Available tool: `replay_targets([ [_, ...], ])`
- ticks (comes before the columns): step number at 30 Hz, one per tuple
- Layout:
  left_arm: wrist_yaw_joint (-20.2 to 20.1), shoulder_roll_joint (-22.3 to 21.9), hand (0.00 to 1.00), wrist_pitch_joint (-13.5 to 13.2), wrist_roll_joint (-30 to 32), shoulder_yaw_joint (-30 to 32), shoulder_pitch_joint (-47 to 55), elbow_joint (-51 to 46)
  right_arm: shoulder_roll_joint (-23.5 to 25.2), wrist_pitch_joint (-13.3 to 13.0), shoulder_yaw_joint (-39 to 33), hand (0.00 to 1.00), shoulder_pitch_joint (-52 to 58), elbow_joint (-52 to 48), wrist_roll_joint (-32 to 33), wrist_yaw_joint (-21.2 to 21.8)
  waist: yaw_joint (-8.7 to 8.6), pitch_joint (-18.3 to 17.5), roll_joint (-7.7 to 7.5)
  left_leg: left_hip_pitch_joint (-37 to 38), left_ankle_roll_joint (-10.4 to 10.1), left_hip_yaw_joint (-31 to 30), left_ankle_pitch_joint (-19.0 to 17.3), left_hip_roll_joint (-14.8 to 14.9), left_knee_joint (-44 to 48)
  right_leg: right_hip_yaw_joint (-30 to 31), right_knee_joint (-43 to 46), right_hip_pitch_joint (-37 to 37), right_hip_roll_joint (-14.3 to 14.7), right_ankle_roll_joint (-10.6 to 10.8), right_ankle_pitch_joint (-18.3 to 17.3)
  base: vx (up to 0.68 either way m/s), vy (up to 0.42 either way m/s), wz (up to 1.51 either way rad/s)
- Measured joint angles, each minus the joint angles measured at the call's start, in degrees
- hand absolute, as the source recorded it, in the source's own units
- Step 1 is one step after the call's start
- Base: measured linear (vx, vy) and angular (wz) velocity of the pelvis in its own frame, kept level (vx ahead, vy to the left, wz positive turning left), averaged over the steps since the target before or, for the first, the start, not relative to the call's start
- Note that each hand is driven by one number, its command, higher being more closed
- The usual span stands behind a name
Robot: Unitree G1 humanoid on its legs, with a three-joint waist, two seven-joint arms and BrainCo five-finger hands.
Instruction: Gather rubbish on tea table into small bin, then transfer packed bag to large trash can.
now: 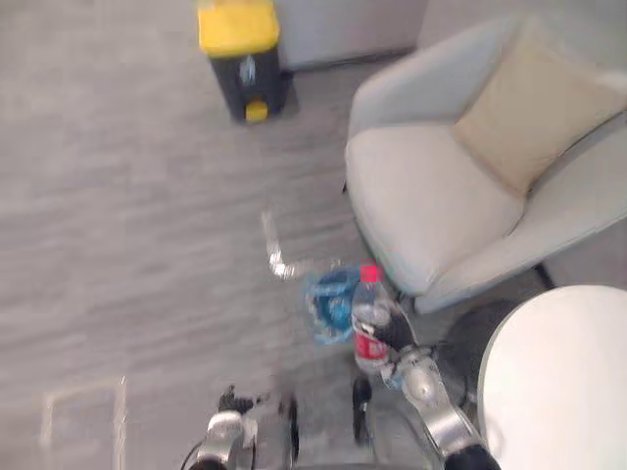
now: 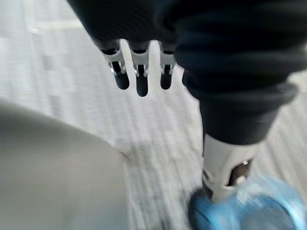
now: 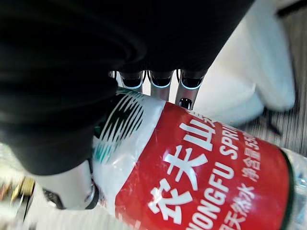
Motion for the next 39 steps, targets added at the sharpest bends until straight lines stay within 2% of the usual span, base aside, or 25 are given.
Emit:
replay_targets([
  [3,1.22,-0.37,0.00,-0.30,-1.89,0.02,-3.32,-2.47,0.10,0.00,1.82,1.00,-5.06,-0.33,-0.06,-1.48,1.67,1.91,-0.13,-10.51,-0.72,-0.09,-1.92,0.56,7.65,-0.48,6.69,-9.73,-0.41,-0.80,-1.42,-0.23,-0.012,0.13],
  [8,2.77,-0.85,0.00,-1.76,-5.08,0.12,-7.53,-7.43,-1.69,1.59,-0.19,1.00,-13.23,-0.41,-0.06,-5.47,1.90,4.04,-0.36,-23.48,-1.20,2.55,-2.63,2.30,13.47,-0.20,11.79,-22.15,-0.73,-0.84,-1.71,-0.16,-0.020,0.02],
  [14,3.74,-1.83,0.00,-3.55,-8.45,0.65,-13.43,-11.76,-5.32,3.98,-4.44,1.00,-25.36,-0.02,0.28,-10.10,2.26,6.34,-0.56,-35.73,-1.44,3.56,-0.65,3.29,16.10,-0.54,14.53,-34.12,-1.32,-2.07,-0.13,-0.05,-0.001,0.07],
  [22,4.64,-2.90,0.00,-4.84,-10.62,0.70,-15.48,-16.68,-8.89,4.12,-7.16,1.00,-39.05,2.90,2.92,-14.11,2.94,6.90,-0.50,-43.97,-1.77,3.02,0.86,2.24,16.49,-1.10,17.93,-42.97,-2.82,-1.91,-1.05,0.02,0.018,0.16],
  [30,4.57,-2.83,0.00,-6.28,-10.61,0.60,-15.95,-19.08,-11.46,4.18,-8.68,1.00,-43.52,6.73,4.57,-16.57,2.92,7.06,-0.54,-47.78,-2.33,2.05,2.82,1.21,15.33,-1.77,19.33,-47.10,-3.98,-1.43,-1.61,0.00,0.008,0.16],
  [31,4.57,-2.72,0.00,-6.39,-10.61,0.59,-15.95,-19.17,-11.45,4.17,-8.79,0.00,-44.07,7.73,4.59,-16.65,2.94,7.06,-0.55,-48.05,-2.41,2.04,2.89,1.20,15.32,-1.77,19.42,-47.44,-3.98,-1.47,-1.58,0.00,0.011,0.07],
  [39,4.55,-1.86,0.00,-6.50,-10.60,-0.09,-16.35,-19.72,-11.42,4.18,-9.78,0.00,-47.05,13.16,4.86,-17.05,2.80,7.04,-0.56,-49.46,-2.56,2.21,3.01,1.34,15.48,-1.67,20.13,-49.35,-3.98,-1.53,-1.55,0.00,0.000,0.00],
])
